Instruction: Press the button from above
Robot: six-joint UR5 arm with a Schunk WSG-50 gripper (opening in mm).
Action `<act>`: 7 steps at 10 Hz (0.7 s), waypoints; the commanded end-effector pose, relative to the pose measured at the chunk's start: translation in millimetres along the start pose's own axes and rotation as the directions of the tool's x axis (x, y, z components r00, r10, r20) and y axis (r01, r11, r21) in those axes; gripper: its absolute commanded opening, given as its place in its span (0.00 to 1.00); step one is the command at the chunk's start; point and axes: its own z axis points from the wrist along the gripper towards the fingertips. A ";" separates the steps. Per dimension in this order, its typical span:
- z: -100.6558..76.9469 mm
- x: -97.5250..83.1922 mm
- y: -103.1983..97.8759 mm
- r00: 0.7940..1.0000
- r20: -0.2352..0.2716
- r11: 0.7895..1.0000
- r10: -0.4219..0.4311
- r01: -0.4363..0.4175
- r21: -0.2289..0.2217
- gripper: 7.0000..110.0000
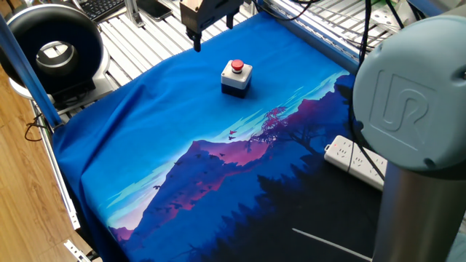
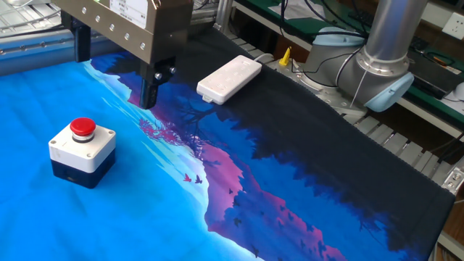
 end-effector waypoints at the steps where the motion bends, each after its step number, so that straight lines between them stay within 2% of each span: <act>1: 4.9 -1.4 -0.1 1.000 0.019 1.000 -0.004 0.004 -0.019 0.00; 7: 16.3 -7.8 1.4 0.999 0.052 0.999 -0.009 0.011 -0.042 0.00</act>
